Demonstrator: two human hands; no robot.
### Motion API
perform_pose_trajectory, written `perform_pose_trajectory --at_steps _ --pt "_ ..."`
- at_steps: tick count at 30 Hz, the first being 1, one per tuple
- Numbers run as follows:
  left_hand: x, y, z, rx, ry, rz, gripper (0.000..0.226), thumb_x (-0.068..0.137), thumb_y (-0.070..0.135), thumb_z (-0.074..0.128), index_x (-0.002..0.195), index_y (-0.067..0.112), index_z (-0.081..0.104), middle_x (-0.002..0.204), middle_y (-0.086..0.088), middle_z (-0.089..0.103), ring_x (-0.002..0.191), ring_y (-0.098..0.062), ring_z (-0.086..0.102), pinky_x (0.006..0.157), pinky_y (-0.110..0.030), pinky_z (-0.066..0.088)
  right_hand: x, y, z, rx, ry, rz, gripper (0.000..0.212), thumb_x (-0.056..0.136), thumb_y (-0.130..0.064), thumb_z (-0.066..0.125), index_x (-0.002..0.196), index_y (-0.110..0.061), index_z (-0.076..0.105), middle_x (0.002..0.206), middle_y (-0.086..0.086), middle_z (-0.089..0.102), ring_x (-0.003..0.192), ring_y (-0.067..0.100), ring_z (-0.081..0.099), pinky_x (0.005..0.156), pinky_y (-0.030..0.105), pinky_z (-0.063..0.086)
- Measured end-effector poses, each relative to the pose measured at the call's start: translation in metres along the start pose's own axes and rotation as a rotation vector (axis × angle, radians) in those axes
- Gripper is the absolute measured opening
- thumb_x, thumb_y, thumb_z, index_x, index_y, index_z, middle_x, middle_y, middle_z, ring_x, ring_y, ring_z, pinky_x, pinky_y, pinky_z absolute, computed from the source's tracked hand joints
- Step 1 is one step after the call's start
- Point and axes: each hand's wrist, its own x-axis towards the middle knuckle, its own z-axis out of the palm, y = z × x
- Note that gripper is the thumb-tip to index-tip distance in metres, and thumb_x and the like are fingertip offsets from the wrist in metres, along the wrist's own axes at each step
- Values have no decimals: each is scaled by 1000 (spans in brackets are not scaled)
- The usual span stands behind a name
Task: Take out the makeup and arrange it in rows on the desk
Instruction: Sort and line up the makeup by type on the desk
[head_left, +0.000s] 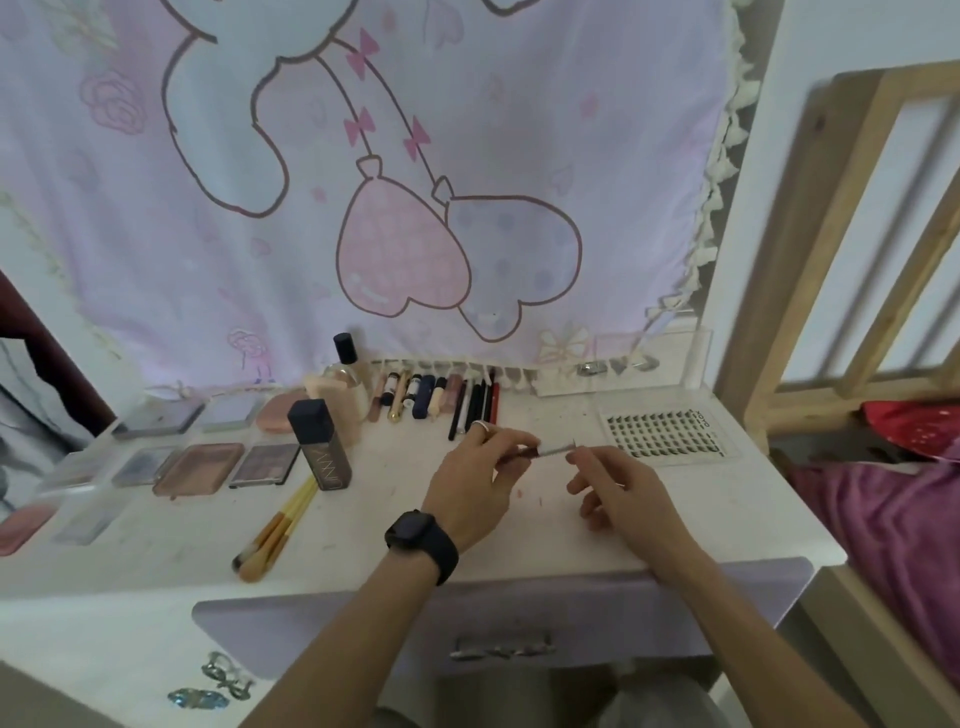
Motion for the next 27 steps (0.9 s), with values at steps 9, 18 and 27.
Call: perform_pose_trajectory --at_steps 9,18,27 --pt "-19 -19 16 70 29 7 17 97 38 59 110 36 69 90 18 66 80 -3 56 74 -18 41 7 -1 11 -414 -49 -13 54 101 -54 40 65 -16 50 59 -3 52 55 11 44 59 30 35" --pt "-17 -26 4 -305 -163 -249 25 96 42 59 109 29 77 75 11 68 71 -2 58 76 -21 47 3 11 24 -534 22 -185 47 105 -39 40 64 -15 46 52 -2 46 46 8 36 49 24 31" --pt "-18 -25 9 -404 -20 -229 14 89 30 72 102 30 77 89 18 75 86 5 66 79 -5 46 12 5 14 -367 -49 -100 51 102 -50 45 63 -17 50 58 -6 46 53 6 38 52 20 31"
